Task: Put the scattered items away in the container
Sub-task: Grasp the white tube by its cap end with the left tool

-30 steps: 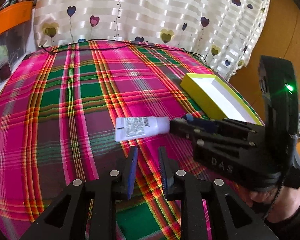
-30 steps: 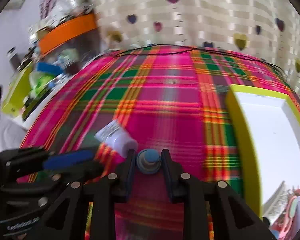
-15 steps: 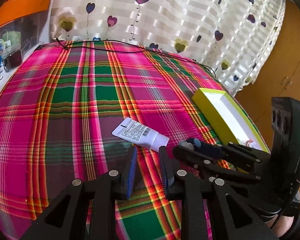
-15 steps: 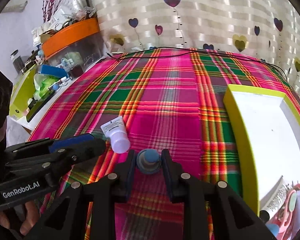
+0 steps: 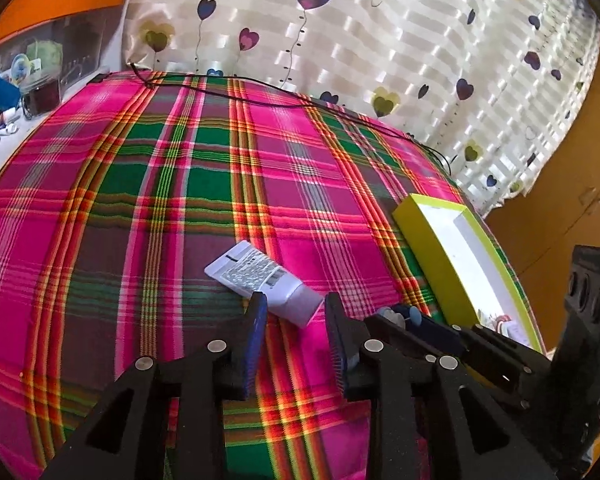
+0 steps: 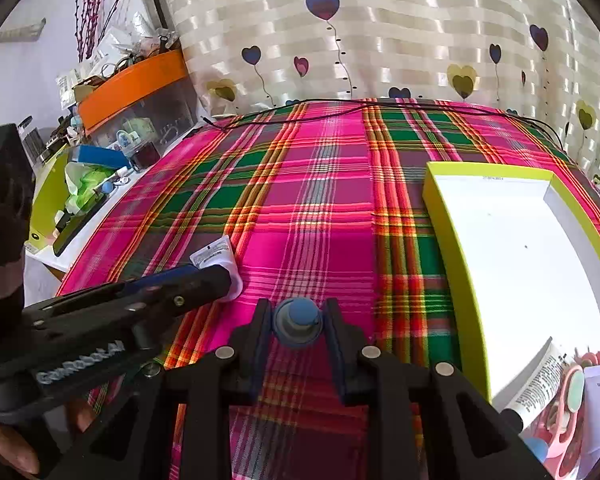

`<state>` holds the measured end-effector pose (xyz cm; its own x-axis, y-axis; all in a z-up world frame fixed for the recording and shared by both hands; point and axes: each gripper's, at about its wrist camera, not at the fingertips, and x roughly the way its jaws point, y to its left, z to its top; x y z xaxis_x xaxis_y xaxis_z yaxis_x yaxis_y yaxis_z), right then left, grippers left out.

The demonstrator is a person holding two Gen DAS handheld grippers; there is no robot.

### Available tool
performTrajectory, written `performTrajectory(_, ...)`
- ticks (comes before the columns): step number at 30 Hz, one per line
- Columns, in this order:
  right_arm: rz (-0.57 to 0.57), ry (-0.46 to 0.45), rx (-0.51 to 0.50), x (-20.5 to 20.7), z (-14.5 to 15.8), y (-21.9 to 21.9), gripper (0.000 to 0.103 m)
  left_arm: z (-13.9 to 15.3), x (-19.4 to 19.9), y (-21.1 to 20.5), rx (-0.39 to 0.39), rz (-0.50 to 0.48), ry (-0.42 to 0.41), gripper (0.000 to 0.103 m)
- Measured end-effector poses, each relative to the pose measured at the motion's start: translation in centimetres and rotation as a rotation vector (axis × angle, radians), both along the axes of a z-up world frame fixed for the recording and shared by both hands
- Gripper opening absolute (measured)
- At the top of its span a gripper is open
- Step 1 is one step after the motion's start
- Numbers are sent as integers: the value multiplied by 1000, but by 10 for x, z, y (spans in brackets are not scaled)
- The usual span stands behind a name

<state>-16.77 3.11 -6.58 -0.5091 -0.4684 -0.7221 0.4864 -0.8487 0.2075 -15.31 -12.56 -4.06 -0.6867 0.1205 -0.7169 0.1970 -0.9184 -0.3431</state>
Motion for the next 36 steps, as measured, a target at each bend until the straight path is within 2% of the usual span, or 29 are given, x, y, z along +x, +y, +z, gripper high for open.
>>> performTrajectory(7,-2,-2,-15,1,0,4,27,-9,-4,-3,-74,34,-43,31)
performTrajectory(14,1,-4,-28,3,0,6,27,-7,2,-23,-81,104,-39,31)
performTrajectory(20,3,-3,-35,4,1,7,27,-3,-4,-14,-96,76,-13,31)
performTrajectory(36,3,-7,-43,4,1,10,27,-11,-25,-12,-157,127,-45,31)
